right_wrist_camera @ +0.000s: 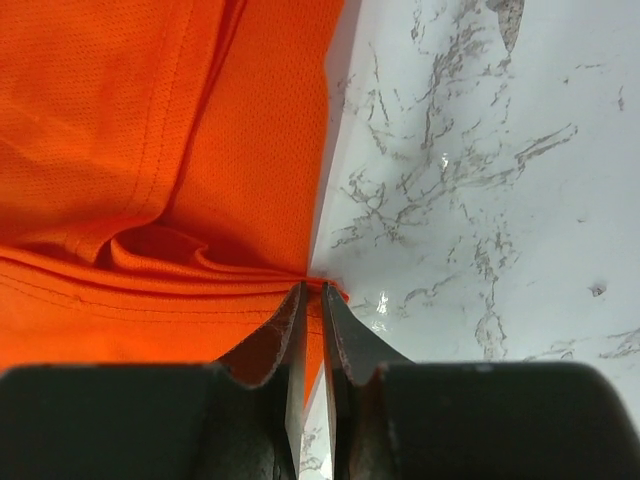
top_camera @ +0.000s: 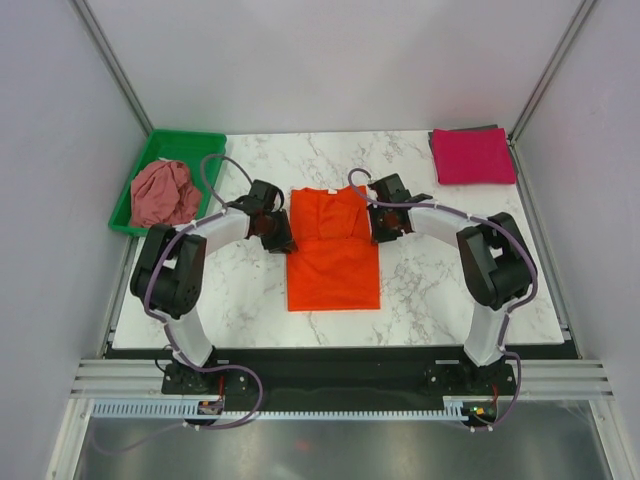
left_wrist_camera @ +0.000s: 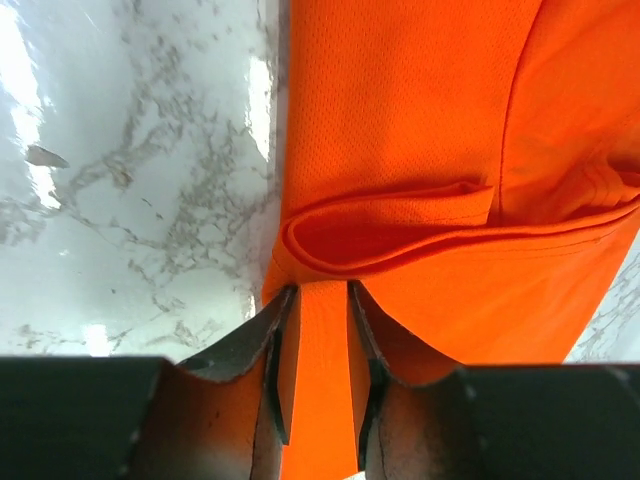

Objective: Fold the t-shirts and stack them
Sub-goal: Fold the tshirt

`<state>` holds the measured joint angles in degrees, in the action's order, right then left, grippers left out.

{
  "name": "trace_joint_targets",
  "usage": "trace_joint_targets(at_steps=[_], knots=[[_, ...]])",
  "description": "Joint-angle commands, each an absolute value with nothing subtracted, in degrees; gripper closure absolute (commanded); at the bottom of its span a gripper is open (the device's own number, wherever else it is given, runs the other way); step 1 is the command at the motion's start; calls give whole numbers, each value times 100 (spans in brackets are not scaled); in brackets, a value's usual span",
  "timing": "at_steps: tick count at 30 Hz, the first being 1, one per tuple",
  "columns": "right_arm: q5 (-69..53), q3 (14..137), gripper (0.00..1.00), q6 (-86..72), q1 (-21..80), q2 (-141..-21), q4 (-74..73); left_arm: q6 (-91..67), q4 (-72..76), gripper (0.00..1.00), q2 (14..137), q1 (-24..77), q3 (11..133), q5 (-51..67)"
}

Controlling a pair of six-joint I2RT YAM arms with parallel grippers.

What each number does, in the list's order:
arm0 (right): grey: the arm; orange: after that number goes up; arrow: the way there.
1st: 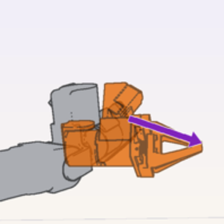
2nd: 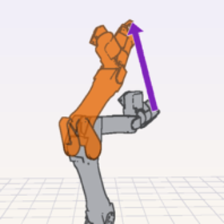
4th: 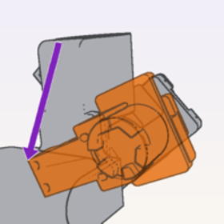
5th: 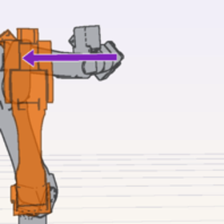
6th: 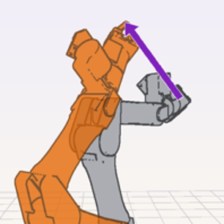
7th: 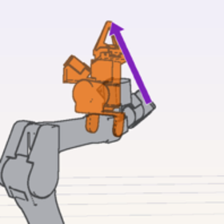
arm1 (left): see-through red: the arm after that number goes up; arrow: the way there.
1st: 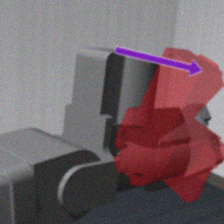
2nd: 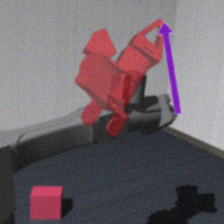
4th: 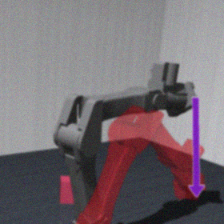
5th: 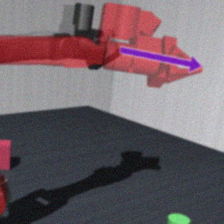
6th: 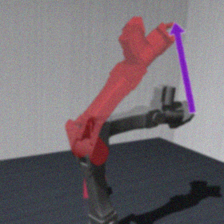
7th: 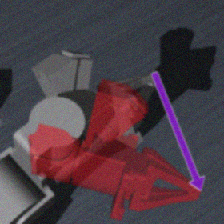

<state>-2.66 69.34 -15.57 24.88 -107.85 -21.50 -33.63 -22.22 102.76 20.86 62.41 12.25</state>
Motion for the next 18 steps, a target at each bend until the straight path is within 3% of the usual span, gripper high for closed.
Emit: trace_joint_targets(at_steps=[1,6,10,13,18], knots=[[-158,7242,82,-1459,2470,-10767,-2144,-3085,-2109,66,10257,1995,6521,1326],[-71,7277,75,-1915,2479,-10056,-2522,-2979,-2250,56,9495,1978,6636,2003],[167,6770,56,-3335,2487,-9249,-3162,-3032,-2583,50,8738,1986,6154,2188],[27,6007,48,-4032,2505,-8799,-3217,-3181,-2584,48,8081,1995,5434,2407],[-202,4853,46,-5061,2724,-7674,-2919,-3506,-2532,48,7042,2039,4143,2566]])
